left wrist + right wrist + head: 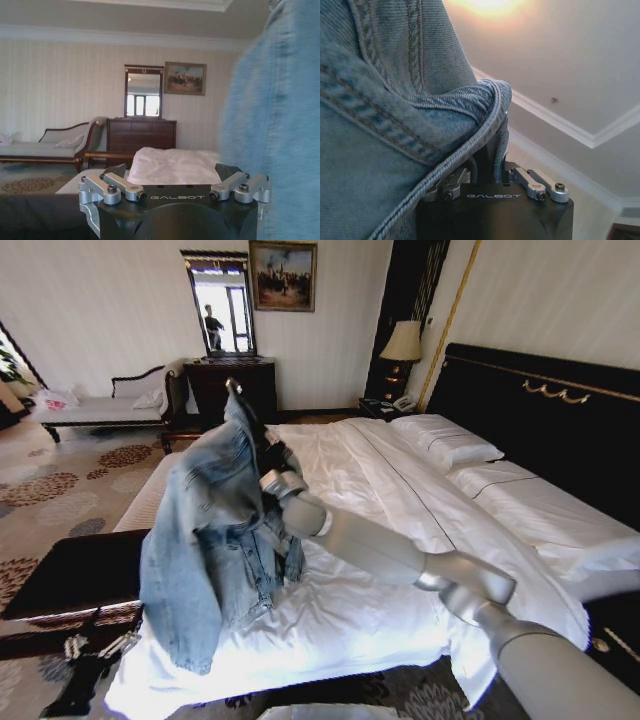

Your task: Pick up the clothes from the bed and hang them on the clothes hanger.

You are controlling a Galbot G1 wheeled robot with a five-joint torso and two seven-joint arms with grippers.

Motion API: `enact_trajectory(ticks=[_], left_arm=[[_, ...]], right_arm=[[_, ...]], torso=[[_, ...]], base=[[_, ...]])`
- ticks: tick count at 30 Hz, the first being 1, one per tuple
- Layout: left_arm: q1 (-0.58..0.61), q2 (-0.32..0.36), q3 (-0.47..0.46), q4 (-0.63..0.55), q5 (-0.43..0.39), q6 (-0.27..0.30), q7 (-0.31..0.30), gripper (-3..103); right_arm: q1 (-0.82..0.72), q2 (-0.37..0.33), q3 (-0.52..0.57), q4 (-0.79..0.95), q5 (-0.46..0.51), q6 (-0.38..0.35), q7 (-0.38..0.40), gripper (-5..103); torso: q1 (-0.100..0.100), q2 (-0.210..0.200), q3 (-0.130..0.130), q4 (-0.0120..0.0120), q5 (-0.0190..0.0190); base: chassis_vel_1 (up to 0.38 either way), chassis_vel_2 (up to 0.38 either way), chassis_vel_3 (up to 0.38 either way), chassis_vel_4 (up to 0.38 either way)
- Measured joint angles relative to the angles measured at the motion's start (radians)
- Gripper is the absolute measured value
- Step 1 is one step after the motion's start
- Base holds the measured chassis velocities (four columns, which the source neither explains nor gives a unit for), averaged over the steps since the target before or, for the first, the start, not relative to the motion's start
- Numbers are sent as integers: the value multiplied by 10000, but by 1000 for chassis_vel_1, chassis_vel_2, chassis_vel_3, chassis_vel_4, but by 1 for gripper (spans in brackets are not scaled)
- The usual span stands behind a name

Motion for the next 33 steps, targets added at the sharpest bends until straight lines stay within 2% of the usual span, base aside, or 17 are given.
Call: enact_trajectory(ticks=[8, 12, 20, 22, 33], left_arm=[[-25, -50, -21, -450, 34, 122, -253, 100], [-35, 10, -77, -773, 70, 265, -554, 100], [-23, 106, -92, -1360, 232, 508, -1001, 100], [-22, 184, -124, -1533, 245, 581, -1131, 100], [-30, 208, -272, -1823, 486, 607, -1368, 100]], right_arm=[[373, -1168, 716, 994, 457, -126, 304, 27], [461, -2174, 1233, 1594, 750, -247, 483, 27], [111, -2840, 1939, 2190, 1438, -514, 680, 27], [-43, -3188, 2204, 2584, 1730, -555, 721, 27], [-395, -3967, 2917, 3431, 2443, -660, 855, 24]], torso=[[1, 0, 0, 0, 1], [0, 0, 0, -1, 2], [1, -1, 1, -1, 3], [0, -1, 0, 0, 1], [0, 0, 0, 0, -3]], base=[[0, 0, 0, 0], [0, 0, 0, 0], [0, 0, 0, 0], [0, 0, 0, 0], [0, 0, 0, 0]])
